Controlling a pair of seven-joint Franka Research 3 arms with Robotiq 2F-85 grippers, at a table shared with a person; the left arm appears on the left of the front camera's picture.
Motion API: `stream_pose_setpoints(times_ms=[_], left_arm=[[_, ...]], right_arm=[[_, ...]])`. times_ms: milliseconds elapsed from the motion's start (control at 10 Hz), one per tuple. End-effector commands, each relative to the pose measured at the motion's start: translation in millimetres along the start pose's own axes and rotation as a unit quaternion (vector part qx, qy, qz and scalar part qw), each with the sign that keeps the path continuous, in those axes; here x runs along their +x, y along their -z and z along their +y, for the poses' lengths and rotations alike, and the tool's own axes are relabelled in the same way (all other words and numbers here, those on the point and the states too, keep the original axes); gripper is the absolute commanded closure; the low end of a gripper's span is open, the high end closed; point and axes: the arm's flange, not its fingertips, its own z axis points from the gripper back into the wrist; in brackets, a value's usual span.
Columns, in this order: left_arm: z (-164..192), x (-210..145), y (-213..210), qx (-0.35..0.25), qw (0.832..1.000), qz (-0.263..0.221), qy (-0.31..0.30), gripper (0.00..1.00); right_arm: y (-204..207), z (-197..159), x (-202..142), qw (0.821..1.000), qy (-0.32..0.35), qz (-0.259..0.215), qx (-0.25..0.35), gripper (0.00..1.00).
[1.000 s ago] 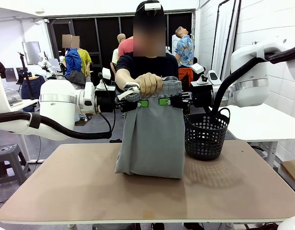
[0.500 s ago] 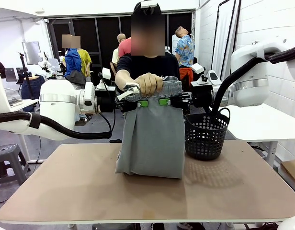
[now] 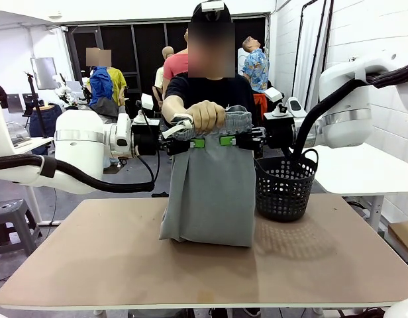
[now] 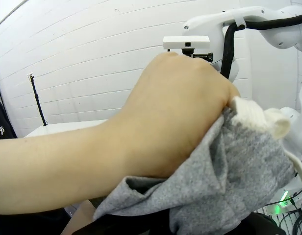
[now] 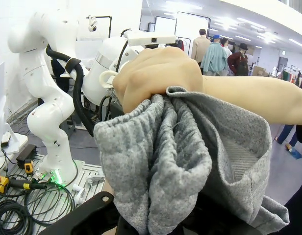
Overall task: Fold the training pants.
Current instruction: Release the ends of the Training pants and then grab the overlapped ends.
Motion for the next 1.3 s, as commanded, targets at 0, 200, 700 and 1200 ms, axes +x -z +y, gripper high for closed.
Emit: stream_pose_setpoints(times_ms=[0,200,700,1200], left_arm=[[0.0,0.0,0.0,0.0,1.0,0.0,0.0,1.0],[1.0,-2.4,-2.5,0.004,1.0,-0.006,-0.007,0.74],[1.6,-3.5,-3.6,0.003,1.0,-0.014,-0.008,0.0],[-0.3,-2.9,-3.6,0.003,1.0,-0.014,-0.01,0.0]], right_arm=[[0.0,0.0,0.0,1.0,0.0,0.0,0.0,1.0],[-0.7,-0.5,-0.5,1.0,0.015,-0.001,0.0,0.8],[-2.3,-1.9,-0.7,1.0,0.025,0.0,0.0,0.0],[-2.9,-1.9,0.0,0.999,0.032,-0.002,-0.001,0.0]])
